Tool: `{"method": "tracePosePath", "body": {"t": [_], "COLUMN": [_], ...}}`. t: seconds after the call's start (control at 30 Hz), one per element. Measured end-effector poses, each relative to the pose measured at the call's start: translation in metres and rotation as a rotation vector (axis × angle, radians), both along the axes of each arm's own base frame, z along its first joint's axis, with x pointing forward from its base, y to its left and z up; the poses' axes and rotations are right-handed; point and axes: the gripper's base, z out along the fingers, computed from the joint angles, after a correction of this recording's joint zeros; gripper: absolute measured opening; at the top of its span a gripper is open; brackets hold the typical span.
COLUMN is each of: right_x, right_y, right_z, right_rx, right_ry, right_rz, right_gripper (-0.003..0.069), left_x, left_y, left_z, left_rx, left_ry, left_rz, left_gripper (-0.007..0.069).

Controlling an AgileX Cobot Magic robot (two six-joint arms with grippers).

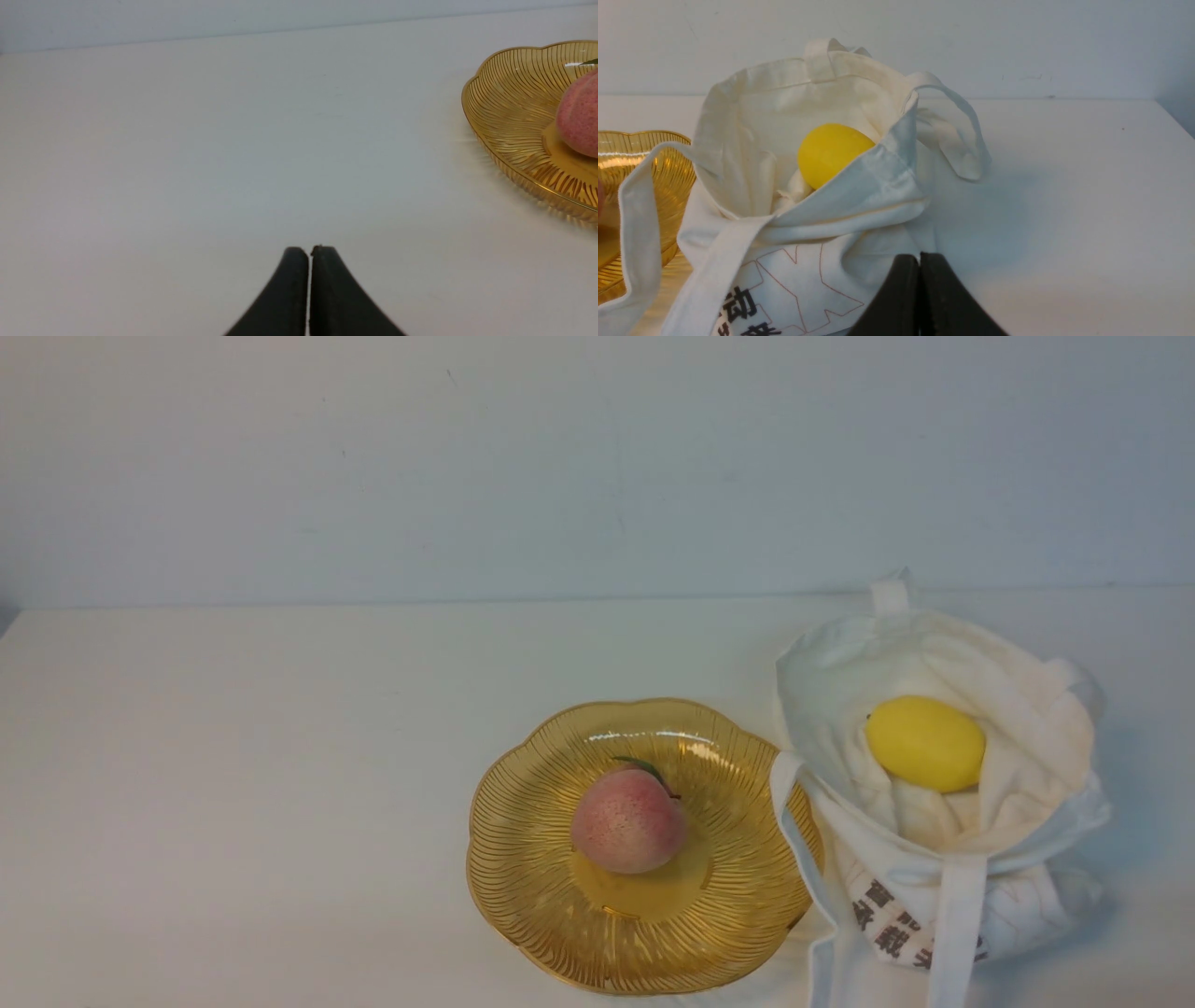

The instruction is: Take the fruit out of the cloth bag on the white table and place them on a plate.

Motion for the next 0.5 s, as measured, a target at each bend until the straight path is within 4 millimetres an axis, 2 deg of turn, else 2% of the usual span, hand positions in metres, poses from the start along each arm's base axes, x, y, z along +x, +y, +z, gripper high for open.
{"method": "tracePosePath", "body": {"t": [0.5], "right_x": [0.0000], "right_y": [0.0000], "right_z": [0.0000], "right_rx": [-0.008], "right_ry": [0.000], "right_rz": [0.002], "right_gripper": [-0.0014], "left_x": [0.0000], "left_y": [0.0000], "left_z": [0.0000], "left_rx": [0.000], "left_ry": [0.000], "left_rz": [0.000], "left_gripper": [-0.0008]}}
